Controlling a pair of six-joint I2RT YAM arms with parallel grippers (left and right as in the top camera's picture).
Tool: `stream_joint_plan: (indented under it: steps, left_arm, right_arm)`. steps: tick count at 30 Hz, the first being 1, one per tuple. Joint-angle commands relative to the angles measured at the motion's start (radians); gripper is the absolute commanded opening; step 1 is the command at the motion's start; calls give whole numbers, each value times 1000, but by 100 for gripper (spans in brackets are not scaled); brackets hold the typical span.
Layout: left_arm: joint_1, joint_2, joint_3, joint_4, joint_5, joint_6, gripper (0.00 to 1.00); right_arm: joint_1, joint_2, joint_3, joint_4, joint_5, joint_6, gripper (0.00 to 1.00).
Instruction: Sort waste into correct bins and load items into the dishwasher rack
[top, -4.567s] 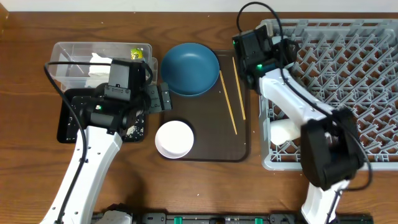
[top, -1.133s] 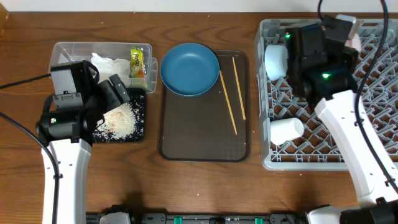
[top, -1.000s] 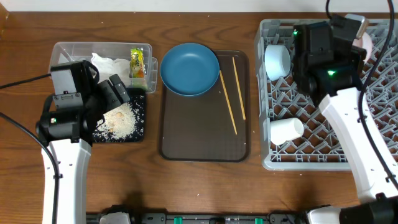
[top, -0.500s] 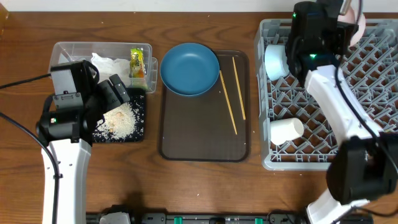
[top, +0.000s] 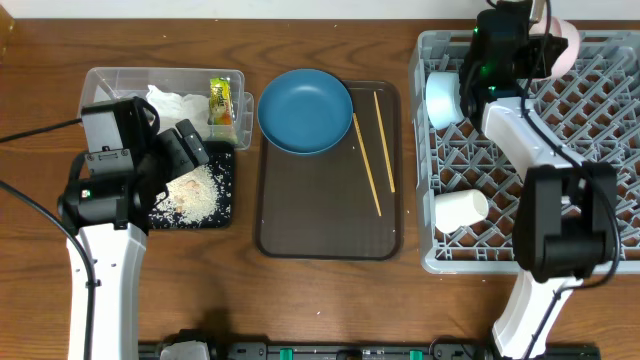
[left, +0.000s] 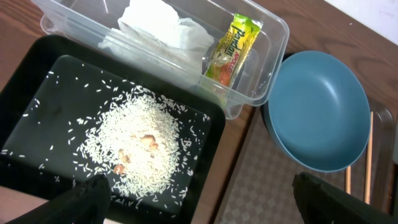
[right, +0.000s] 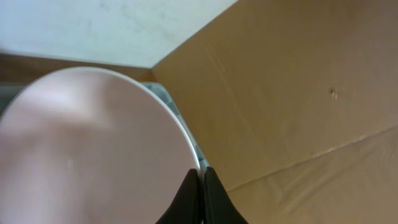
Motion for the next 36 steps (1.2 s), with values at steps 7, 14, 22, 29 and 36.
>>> stream_joint_plan:
  steps: [7, 14, 22, 29, 36]
  left_arm:
    - [4, 0, 18, -3, -5, 8, 96]
    - [4, 0, 18, -3, -5, 8, 96]
    - [4, 0, 18, -3, -5, 8, 96]
    - [4, 0, 18, -3, -5, 8, 96]
    - [4, 0, 18, -3, -5, 8, 96]
  right_arm:
    - [33, 52, 4, 79, -36, -242, 1]
    - [64, 52, 4, 24, -51, -243, 1]
    - [84, 55, 4, -64, -76, -242, 1]
    - [161, 55, 4, -65, -37, -243, 7]
    - [217, 55, 4, -75, -15, -243, 51]
